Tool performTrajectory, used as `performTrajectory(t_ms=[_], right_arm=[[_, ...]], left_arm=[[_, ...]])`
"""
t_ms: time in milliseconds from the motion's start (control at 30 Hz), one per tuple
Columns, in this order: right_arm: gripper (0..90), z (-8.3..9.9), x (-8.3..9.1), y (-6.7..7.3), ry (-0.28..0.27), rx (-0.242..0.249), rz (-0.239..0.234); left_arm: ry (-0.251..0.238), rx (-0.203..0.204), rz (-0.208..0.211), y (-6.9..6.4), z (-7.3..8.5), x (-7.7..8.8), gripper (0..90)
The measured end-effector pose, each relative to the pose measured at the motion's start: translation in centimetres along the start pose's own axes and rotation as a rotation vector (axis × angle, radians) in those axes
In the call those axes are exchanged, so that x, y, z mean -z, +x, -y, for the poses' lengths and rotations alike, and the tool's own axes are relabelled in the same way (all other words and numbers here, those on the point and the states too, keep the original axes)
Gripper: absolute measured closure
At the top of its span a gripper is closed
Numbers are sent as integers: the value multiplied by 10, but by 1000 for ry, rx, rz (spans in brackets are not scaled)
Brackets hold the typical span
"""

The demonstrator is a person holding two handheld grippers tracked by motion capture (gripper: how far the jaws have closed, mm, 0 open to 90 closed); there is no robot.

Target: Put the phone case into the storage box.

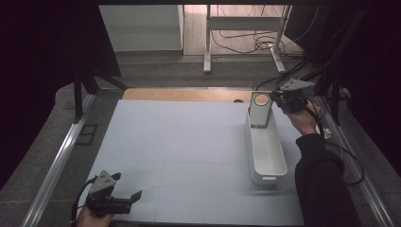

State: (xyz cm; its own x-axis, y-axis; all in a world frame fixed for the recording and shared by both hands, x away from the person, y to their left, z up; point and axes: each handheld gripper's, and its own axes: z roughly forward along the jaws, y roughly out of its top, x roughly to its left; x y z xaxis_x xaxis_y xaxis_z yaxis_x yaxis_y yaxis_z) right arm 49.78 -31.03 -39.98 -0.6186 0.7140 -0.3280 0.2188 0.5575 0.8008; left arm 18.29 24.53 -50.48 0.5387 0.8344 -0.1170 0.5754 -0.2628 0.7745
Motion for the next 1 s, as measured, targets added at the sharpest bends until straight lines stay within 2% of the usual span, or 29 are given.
performTrajectory(t_ms=[467, 767, 1000], right_arm=[[743, 1, -3, 0, 4, -17, 30], [655, -1, -2, 1, 12, -19, 47], [562, 0, 0, 0, 18, -78, 16]], left_arm=[[1, -2, 1, 0, 0, 0, 0], [0, -6, -3, 0, 0, 0, 0], [-10, 1, 1, 0, 0, 1, 0]])
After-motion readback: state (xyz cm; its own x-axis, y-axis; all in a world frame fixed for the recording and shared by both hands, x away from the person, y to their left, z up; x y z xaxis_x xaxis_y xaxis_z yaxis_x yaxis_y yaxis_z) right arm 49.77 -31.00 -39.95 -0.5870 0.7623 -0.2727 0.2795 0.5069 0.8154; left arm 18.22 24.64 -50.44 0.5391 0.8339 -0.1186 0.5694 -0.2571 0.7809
